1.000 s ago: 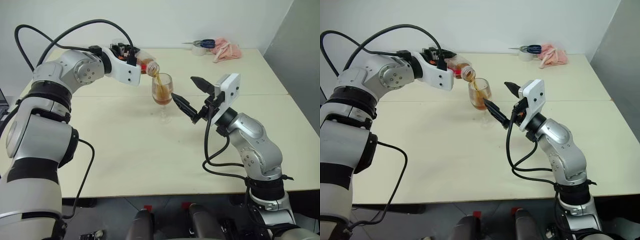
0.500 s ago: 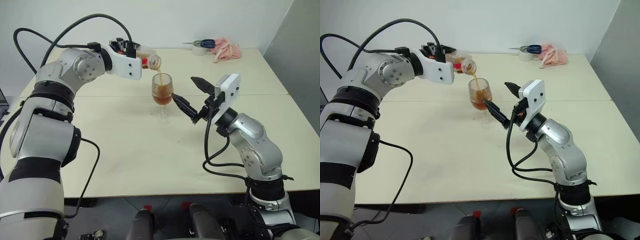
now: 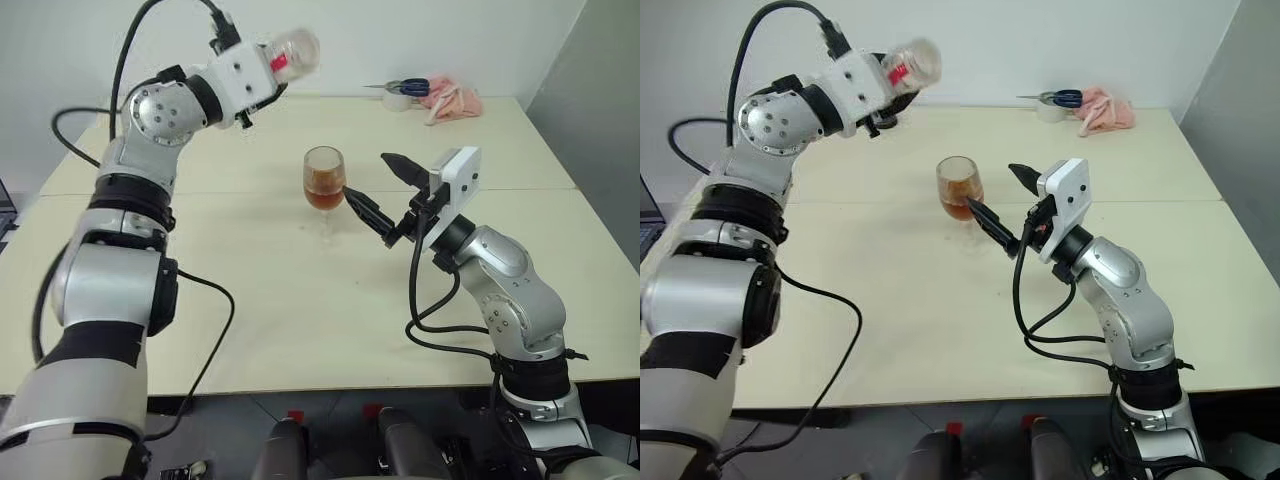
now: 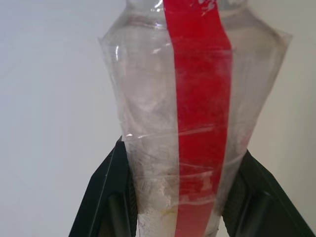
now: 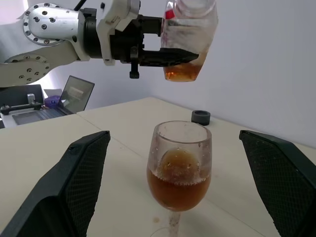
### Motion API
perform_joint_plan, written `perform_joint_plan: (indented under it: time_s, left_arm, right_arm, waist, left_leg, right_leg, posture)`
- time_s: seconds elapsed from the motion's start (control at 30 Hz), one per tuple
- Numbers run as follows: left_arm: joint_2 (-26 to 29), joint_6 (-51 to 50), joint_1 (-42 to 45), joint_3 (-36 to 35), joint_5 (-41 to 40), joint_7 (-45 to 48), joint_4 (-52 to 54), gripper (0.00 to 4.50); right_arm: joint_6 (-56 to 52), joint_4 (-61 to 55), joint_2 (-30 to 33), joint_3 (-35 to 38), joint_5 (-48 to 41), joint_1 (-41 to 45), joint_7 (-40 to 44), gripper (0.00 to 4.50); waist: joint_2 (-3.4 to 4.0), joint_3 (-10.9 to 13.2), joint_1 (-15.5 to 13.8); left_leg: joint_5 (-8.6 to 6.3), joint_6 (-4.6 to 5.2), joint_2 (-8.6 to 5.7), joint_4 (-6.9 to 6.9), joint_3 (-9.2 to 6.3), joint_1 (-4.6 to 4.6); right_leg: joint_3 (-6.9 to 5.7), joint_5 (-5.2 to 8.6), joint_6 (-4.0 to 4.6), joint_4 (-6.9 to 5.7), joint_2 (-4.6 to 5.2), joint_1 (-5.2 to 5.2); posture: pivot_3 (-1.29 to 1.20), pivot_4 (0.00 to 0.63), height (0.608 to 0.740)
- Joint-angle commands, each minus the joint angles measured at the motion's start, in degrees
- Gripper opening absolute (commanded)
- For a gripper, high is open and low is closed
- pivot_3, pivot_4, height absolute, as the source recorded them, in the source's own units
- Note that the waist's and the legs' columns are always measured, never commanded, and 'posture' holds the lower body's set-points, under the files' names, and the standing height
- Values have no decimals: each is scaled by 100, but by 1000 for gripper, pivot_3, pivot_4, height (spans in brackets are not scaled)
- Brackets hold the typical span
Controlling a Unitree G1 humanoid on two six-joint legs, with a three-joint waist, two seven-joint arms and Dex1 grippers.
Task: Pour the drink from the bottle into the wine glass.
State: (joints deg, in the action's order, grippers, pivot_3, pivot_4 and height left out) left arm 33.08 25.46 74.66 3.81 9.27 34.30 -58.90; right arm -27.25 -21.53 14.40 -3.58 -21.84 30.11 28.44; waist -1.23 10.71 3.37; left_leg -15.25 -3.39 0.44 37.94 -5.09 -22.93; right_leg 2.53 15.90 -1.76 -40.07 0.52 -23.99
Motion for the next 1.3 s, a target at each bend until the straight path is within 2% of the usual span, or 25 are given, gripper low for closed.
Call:
perform_joint_plan:
  time_s: [0.03,0.17,0.3,0.43,0.67,1.03,1.3]
  left_arm:
    - [-154,-1183,-738,-853,-922,-451,1153,1717]
    - [-451,-2370,-1676,-1420,-1376,-1193,2526,1717]
    - [-873,-3240,-2879,-2140,-1829,-2171,3736,1717]
    - [-954,-3532,-3467,-2311,-1991,-2332,4225,1717]
    - [-1147,-3316,-4144,-2394,-2340,-2080,4082,1717]
    - [-1090,-2640,-4033,-2273,-2223,-1894,2959,1717]
    - [-1116,-2676,-4117,-2210,-2267,-1805,2971,4403]
  right_arm:
    - [-58,-279,216,-15,-252,-47,343,4500]
    - [-160,-541,662,-8,-598,-355,943,4500]
    - [154,-616,1486,-158,-736,-1062,2110,4500]
    - [384,-440,1582,-233,-639,-1190,2321,4500]
    - [339,-214,1389,-229,-611,-1053,2110,4500]
    - [75,-316,1428,-105,-720,-1065,1820,4500]
    - [-134,-420,1387,-46,-824,-1083,1601,4500]
  waist:
    - [1,0,33]
    - [1,-1,41]
    - [-4,-3,12]
    - [-7,-5,-14]
    - [-8,-6,-67]
    - [-10,-7,-115]
    - [-10,-7,-115]
  left_leg:
    - [0,0,2,1,3,2]
    - [0,0,6,3,-6,0]
    - [0,0,9,5,-8,0]
    - [0,0,-3,15,1,2]
    - [0,-1,-3,12,-8,34]
    - [0,0,-12,10,-10,34]
    - [-1,0,-12,9,-9,34]
  right_leg:
    - [3,0,0,-4,1,0]
    - [-1,-1,2,-10,-1,-2]
    - [-1,-1,2,-6,21,2]
    - [-1,-3,0,-8,20,3]
    - [-8,-3,1,9,20,48]
    - [-11,-3,1,12,23,49]
    - [-11,-3,1,13,23,50]
  posture:
    - [0,150,740]
    - [0,150,740]
    - [0,150,740]
    - [0,150,740]
    - [0,150,740]
    - [0,150,740]
    - [0,150,740]
